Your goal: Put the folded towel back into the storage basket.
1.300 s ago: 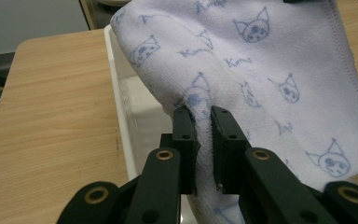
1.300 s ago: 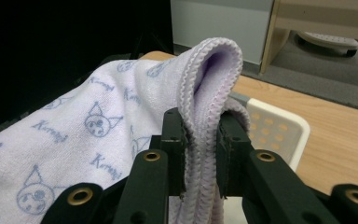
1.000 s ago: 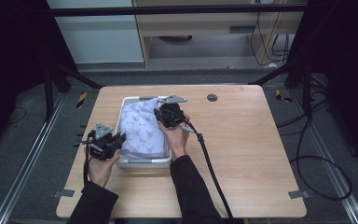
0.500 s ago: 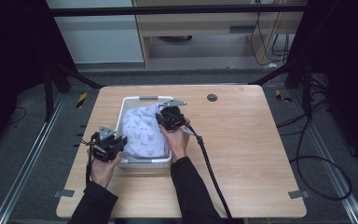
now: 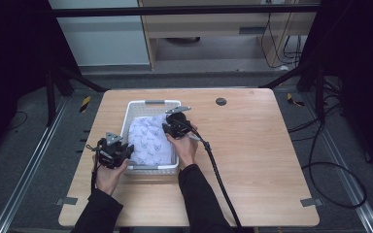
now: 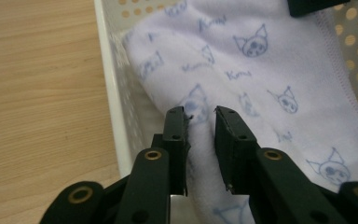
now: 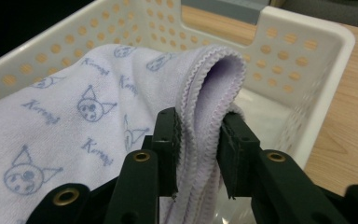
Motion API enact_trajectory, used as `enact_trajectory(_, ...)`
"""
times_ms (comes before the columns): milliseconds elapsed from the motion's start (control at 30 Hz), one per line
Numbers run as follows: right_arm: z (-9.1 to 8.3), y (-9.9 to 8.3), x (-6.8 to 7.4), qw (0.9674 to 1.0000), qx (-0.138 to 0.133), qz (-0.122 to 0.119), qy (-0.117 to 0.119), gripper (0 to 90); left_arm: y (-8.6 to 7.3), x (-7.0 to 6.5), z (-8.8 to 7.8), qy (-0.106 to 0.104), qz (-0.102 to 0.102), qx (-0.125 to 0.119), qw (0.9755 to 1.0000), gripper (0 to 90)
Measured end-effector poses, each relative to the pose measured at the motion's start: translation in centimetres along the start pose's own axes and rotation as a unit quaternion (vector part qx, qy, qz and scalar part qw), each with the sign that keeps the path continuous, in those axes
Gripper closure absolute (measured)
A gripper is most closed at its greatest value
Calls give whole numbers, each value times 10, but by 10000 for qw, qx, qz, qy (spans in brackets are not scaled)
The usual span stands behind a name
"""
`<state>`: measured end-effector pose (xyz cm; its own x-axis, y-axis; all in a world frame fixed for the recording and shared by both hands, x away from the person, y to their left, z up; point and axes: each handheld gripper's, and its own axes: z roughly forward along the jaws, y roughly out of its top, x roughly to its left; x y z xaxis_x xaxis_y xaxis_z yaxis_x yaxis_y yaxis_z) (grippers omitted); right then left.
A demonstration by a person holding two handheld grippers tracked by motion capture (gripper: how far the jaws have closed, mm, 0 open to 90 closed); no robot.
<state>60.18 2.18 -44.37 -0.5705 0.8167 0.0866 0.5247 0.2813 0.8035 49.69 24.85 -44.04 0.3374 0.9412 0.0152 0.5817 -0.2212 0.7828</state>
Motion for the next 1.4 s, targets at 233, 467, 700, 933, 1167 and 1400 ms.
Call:
enact_trajectory(233,-10,2,-2,9996,-183,-122,-148,616,4,2,-11,-42,-72,-283,9996,666)
enact_trajectory(467,-38,7,-7,9986,-520,-68,-62,490,10,2,-30,-267,-93,-625,9976,614)
enact_trajectory(700,-71,-2,-14,9967,-809,-5,83,382,10,5,-42,-544,-24,-714,9960,565)
enact_trajectory(933,-111,-23,-30,9936,-1113,100,141,294,7,7,-50,-507,93,-837,9952,493)
enact_trajectory(1167,-148,-57,-54,9923,-1219,197,13,214,3,13,-55,-364,146,-991,9943,439)
enact_trajectory(1400,-176,-97,-85,9888,-1380,546,-168,201,-7,14,-52,-256,157,-865,9958,406)
